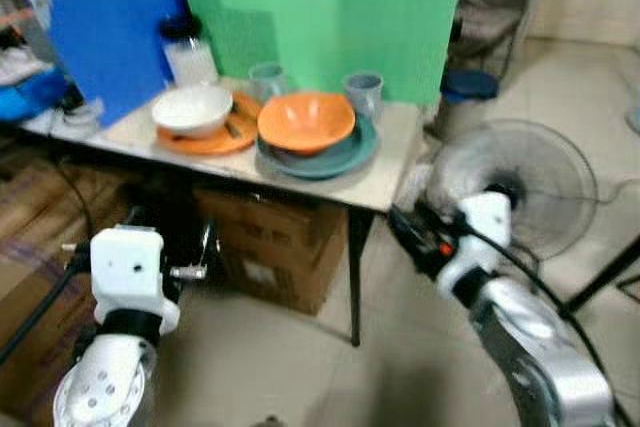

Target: Setting the table

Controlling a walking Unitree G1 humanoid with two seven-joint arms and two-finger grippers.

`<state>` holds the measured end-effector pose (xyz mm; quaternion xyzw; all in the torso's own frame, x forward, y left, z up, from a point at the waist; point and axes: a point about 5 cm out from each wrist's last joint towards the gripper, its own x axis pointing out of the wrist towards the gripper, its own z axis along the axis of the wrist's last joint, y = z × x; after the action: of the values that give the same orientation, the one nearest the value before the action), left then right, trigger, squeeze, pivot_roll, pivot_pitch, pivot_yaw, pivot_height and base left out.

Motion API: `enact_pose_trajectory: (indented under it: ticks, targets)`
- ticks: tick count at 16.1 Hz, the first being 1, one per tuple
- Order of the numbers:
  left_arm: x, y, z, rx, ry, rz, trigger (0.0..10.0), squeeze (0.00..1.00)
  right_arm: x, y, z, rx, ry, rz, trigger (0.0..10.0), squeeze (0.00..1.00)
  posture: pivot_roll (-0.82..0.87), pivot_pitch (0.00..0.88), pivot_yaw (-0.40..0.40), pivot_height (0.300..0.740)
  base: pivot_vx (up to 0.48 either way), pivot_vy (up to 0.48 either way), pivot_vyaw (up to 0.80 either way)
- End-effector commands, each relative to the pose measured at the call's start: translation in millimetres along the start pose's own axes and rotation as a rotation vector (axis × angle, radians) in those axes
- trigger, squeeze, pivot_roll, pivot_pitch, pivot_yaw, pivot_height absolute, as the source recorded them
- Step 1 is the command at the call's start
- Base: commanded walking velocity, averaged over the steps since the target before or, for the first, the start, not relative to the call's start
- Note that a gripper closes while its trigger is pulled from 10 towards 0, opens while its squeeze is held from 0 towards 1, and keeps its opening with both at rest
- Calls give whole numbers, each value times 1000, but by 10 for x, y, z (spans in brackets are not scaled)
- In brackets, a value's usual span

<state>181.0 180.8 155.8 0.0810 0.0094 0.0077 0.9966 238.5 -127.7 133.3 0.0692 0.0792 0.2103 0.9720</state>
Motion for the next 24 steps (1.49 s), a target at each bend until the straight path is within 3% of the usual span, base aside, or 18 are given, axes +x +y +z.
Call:
enact_pose_trajectory:
  ticks: [1, 4, 8, 24]
  targets:
    - [15, 8, -3, 4, 4, -9, 10000, 0, 49, 11, -7, -2, 8, 2, 10000, 0, -69, 0, 58, 740, 300, 0, 0]
    - [31, 9, 14, 6, -4, -23, 10000, 0, 150, 88, 26, -9, -5, 17, 10000, 0, -61, 0, 54, 740, 311, 0, 0]
    - [9, 43, -1, 13, 4, -35, 10000, 0, 191, 65, 1, -9, 24, -3, 10000, 0, -58, 0, 51, 740, 322, 0, 0]
    - [21, 42, 1, 11, -1, -54, 10000, 0, 218, 75, 32, -24, 33, 47, 10000, 0, -59, 0, 32, 740, 398, 0, -60]
